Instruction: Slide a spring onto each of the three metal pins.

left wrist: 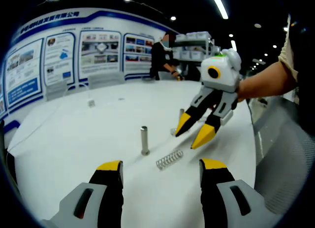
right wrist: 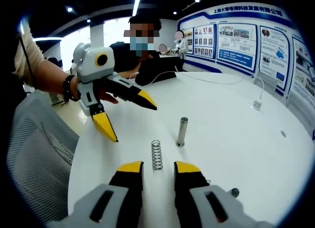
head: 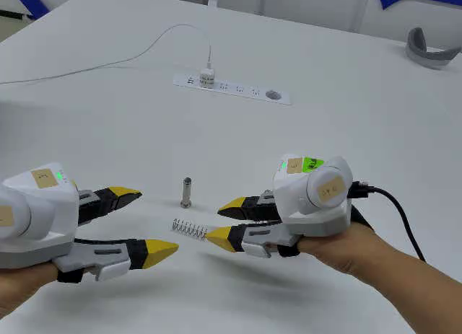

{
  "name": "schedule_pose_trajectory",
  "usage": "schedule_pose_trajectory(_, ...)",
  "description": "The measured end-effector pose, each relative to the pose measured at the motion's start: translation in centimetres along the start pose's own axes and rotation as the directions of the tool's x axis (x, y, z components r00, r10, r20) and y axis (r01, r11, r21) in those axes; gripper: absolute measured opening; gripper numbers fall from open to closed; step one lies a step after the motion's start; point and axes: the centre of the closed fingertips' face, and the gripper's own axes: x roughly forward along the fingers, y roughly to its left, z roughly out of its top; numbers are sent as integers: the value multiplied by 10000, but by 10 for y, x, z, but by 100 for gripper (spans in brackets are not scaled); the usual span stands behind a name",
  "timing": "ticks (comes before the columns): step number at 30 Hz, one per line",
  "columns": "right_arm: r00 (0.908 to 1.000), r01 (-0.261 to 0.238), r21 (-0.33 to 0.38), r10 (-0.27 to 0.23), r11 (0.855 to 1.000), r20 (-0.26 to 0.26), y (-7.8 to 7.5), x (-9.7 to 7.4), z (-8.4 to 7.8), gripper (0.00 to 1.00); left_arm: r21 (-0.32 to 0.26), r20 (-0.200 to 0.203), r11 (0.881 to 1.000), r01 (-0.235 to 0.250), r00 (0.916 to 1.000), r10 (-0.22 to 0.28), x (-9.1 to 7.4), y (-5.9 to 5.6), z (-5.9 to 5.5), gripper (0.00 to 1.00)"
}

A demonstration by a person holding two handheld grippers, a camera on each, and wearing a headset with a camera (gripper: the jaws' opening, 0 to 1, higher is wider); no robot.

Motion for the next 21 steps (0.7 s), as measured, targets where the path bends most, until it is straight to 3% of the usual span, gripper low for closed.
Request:
schedule_pose_trajectory(10,9995,-112,-117,108,9999,-302,3,15,-7,20,-90,-19,9999,-54,10000,54,-1,2,-2,63)
schedule_pose_trajectory(21,9989,-121,-176,113,9998,-452,3,20,-13,16,-156,-74,9999,-21,10000,20,-1,1,-4,63)
